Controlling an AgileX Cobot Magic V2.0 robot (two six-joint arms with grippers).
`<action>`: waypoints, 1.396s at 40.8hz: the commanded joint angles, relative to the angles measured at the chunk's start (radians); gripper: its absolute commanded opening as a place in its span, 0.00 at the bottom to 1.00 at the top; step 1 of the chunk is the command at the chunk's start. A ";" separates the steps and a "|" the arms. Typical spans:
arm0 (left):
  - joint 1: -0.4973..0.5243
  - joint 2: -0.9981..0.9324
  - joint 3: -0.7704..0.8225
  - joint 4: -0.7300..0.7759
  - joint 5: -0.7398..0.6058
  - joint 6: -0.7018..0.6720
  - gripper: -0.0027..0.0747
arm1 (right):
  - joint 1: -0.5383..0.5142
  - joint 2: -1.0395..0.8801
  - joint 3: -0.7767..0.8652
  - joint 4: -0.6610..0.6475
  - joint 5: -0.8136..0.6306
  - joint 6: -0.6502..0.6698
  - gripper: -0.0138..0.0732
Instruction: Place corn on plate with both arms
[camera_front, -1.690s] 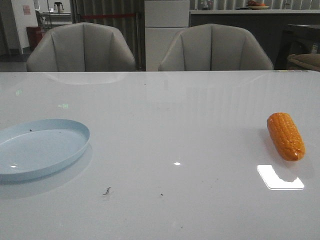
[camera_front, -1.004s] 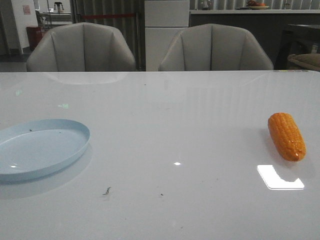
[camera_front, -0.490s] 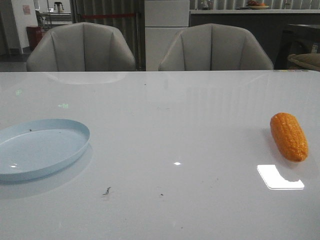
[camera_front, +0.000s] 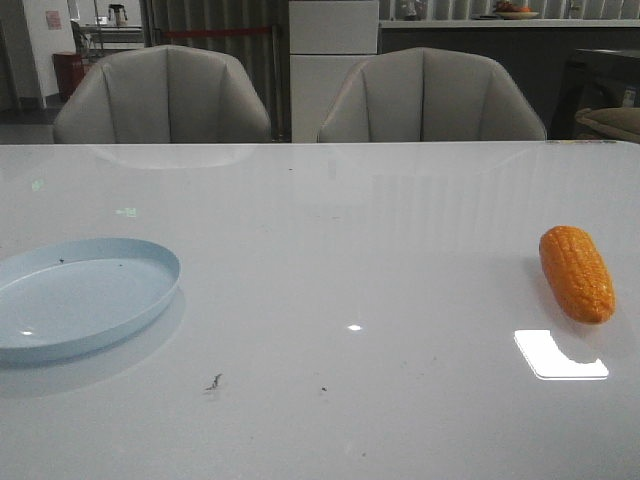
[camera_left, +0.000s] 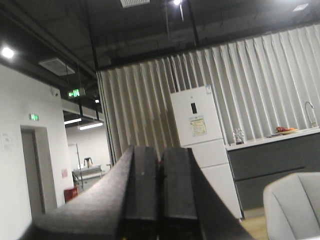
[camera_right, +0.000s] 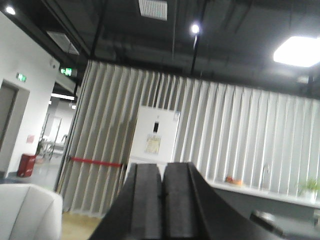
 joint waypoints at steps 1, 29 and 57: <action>-0.004 0.134 -0.142 0.009 -0.048 -0.006 0.15 | 0.001 0.149 -0.128 0.034 0.071 0.041 0.20; -0.004 0.587 -0.215 -0.062 0.388 -0.006 0.15 | 0.001 0.469 -0.151 0.034 0.569 0.041 0.20; -0.004 0.731 -0.228 -0.179 0.489 -0.008 0.74 | 0.001 0.497 -0.148 0.037 0.670 0.041 0.76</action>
